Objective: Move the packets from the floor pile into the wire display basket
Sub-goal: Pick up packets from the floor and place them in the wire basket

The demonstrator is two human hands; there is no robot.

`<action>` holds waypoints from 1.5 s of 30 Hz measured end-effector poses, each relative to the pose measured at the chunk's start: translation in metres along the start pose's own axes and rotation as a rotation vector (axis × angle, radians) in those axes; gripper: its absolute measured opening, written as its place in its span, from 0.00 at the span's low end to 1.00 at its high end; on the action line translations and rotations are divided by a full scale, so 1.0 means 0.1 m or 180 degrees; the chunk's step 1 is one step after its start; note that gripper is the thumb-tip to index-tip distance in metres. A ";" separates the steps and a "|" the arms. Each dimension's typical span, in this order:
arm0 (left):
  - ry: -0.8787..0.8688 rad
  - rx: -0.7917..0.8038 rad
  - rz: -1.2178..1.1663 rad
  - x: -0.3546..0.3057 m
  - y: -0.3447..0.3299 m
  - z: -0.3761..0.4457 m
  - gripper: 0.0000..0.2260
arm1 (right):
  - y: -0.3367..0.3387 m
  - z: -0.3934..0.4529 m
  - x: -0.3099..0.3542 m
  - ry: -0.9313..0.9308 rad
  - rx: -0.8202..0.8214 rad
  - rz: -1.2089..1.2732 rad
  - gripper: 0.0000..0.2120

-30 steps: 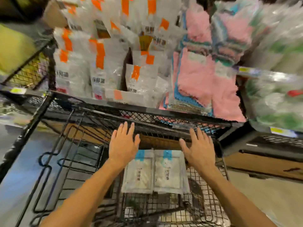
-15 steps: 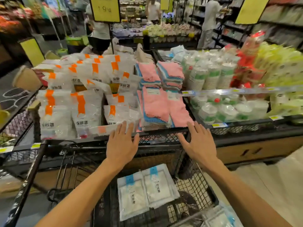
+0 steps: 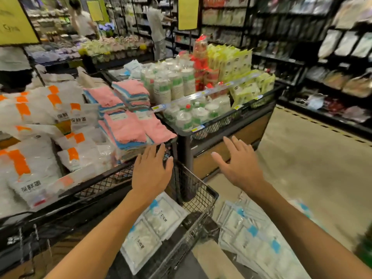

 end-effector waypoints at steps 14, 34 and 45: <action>-0.0934 0.0134 -0.0147 -2.34 -0.53 0.01 0.28 | 0.89 -0.65 -2.18 -0.0825 -0.0342 -0.0165 0.35; -0.2343 0.1148 -0.0224 -5.37 -2.62 -0.44 0.27 | 1.04 -2.28 -5.50 -0.2872 -0.0236 -0.0511 0.38; -0.2721 0.1959 -0.0015 -5.99 -4.35 -0.49 0.29 | 0.31 -2.85 -6.39 -0.3823 -0.0238 -0.0527 0.38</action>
Point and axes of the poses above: each hand's wrist, its own z-axis towards the middle knuckle, its own y-axis out of the back of the hand, x = y × z, the point moved 8 cm from there along z, towards the middle knuckle, and after that the axes turned 5 degrees about -x, right-handed, at the moved point
